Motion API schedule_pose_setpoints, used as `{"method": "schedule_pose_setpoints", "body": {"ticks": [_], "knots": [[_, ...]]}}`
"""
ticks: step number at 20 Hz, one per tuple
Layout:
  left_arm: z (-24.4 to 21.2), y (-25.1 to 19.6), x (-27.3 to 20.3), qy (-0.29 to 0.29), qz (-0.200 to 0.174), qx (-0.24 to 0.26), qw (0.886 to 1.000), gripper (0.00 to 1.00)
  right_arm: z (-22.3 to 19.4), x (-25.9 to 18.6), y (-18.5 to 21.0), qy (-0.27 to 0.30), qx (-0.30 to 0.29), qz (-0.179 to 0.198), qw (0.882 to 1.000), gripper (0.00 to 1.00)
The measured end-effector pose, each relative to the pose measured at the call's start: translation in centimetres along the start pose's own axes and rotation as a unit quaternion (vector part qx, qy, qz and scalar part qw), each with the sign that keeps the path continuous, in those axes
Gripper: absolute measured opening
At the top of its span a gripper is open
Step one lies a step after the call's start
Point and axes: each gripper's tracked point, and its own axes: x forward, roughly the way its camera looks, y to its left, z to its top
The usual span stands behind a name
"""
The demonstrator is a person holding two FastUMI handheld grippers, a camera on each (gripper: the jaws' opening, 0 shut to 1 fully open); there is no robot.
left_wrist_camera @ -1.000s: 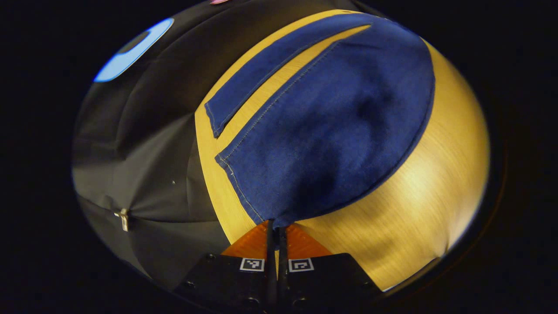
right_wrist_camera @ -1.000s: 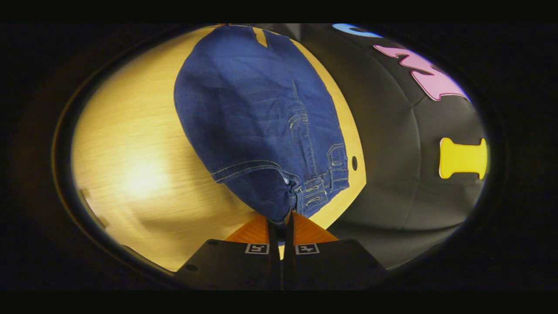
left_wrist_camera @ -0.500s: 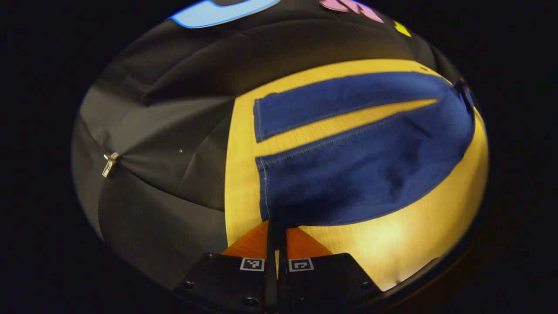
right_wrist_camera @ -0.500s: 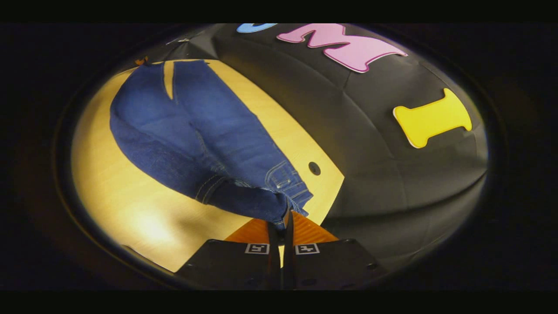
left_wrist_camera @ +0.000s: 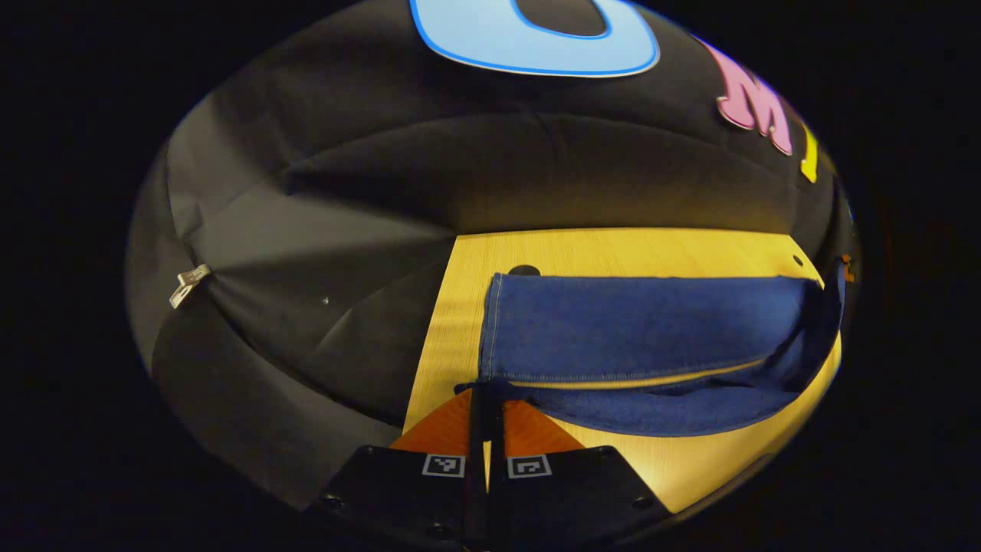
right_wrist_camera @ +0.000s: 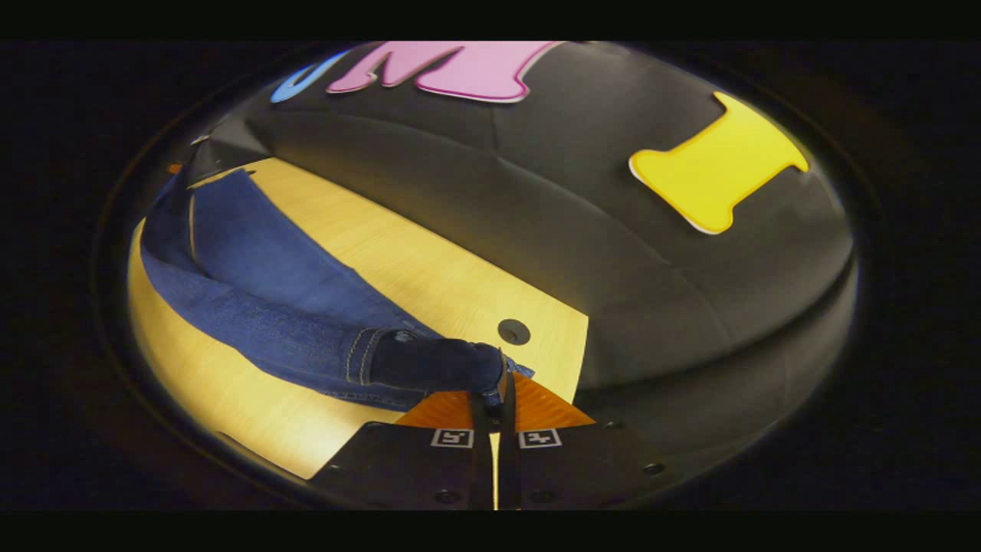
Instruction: Grasp the waist and the cuffs of the jeans and fold them to make the two legs overlap; first hold the waist and fold one-third of the jeans toward the cuffs, then hold the cuffs and fold the remaining one-third in the same direction to finish folding.
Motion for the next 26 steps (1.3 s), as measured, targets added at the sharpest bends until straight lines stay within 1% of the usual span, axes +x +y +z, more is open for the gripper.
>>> {"method": "schedule_pose_setpoints", "body": {"ticks": [1, 3, 4, 5, 6, 7, 8, 9, 10, 11, 13, 15, 17, 18, 19, 21, 22, 23, 24, 25, 26], "knots": [[1.2, 0.5, 1.3, 0.005, 0.001, -0.008, 1.0, 0.06, -0.3, 1.1, -0.3, 0.013, 0.025, 0.002, 1.0, 0.02], [3.3, 1.8, 3.7, 0.013, -0.002, -0.043, 0.999, 0.06, -0.5, 3.1, -0.7, 0.037, 0.088, 0.006, 0.995, 0.06], [4.1, 2.5, 4.8, 0.013, -0.005, -0.066, 0.998, 0.06, -0.4, 4.0, -0.8, 0.035, 0.115, 0.01, 0.993, 0.02], [4.4, 2.2, 5.8, 0.014, -0.007, -0.088, 0.996, 0.06, -0.5, 5.0, -0.8, 0.044, 0.139, 0.012, 0.989, 0.07], [4.4, 1.5, 7.8, 0.016, -0.01, -0.113, 0.993, 0.06, -0.9, 5.7, -0.5, 0.056, 0.166, 0.018, 0.984, 0.02], [4.5, 1.1, 9.0, 0.019, -0.013, -0.135, 0.991, 0.06, -0.9, 6.2, -0.4, 0.064, 0.195, 0.024, 0.978, 0.06], [4.5, 1.0, 10.2, 0.019, -0.009, -0.149, 0.989, 0.06, -0.7, 6.5, -0.3, 0.073, 0.234, 0.032, 0.969, 0.11], [4.1, 0.8, 10.7, 0.021, -0.001, -0.154, 0.988, 0.07, -0.1, 6.1, -0.3, 0.074, 0.271, 0.035, 0.959, 0.11], [3.6, 0.5, 10.8, 0.023, 0.005, -0.157, 0.987, 0.12, 0.5, 5.8, -0.8, 0.069, 0.301, 0.034, 0.951, 0.02], [3.7, 0.3, 10.6, 0.019, 0.01, -0.16, 0.987, 0.09, 0.5, 5.3, -1.4, 0.07, 0.314, 0.023, 0.947, 0.08], [4.8, -0.8, 10.4, -0.017, 0.008, -0.159, 0.987, 0.35, 1.6, 3.7, -3.0, 0.058, 0.313, 0.01, 0.948, 0.39], [6.7, -1.7, 8.4, -0.074, -0.001, -0.145, 0.987, 0.6, 1.4, 2.4, -3.7, 0.034, 0.319, -0.006, 0.947, 0.69], [8.4, -2.6, 4.6, -0.136, -0.008, -0.141, 0.981, 0.86, 1.5, 0.1, -4.1, -0.008, 0.35, -0.025, 0.936, 0.99], [8.7, -3.1, 2.7, -0.162, -0.009, -0.144, 0.976, 0.99, 1.2, -0.9, -4.7, -0.03, 0.368, -0.033, 0.929, 0.97], [8.9, -3.3, 0.9, -0.188, -0.011, -0.148, 0.971, 0.97, 0.5, -1.7, -5.4, -0.052, 0.382, -0.046, 0.922, 0.97], [9.1, -4.0, -3.0, -0.242, -0.014, -0.146, 0.959, 0.97, -0.7, -2.5, -6.0, -0.085, 0.394, -0.069, 0.913, 0.98], [8.7, -4.8, -4.7, -0.259, -0.011, -0.14, 0.956, 0.97, -1.0, -3.0, -6.3, -0.094, 0.395, -0.084, 0.91, 0.92], [8.1, -5.5, -6.4, -0.267, -0.004, -0.131, 0.955, 0.97, -0.9, -3.2, -6.2, -0.099, 0.397, -0.091, 0.908, 0.98], [7.5, -6.3, -8.2, -0.277, 0.007, -0.124, 0.953, 0.97, -1.1, -3.0, -5.9, -0.1, 0.406, -0.093, 0.904, 0.98], [6.9, -7.3, -9.8, -0.282, 0.012, -0.118, 0.952, 0.97, -1.6, -2.6, -5.6, -0.096, 0.42, -0.089, 0.898, 0.98], [6.2, -8.3, -11.9, -0.293, 0.014, -0.12, 0.949, 0.97, -2.3, -2.6, -5.6, -0.09, 0.436, -0.085, 0.891, 0.98]]}}
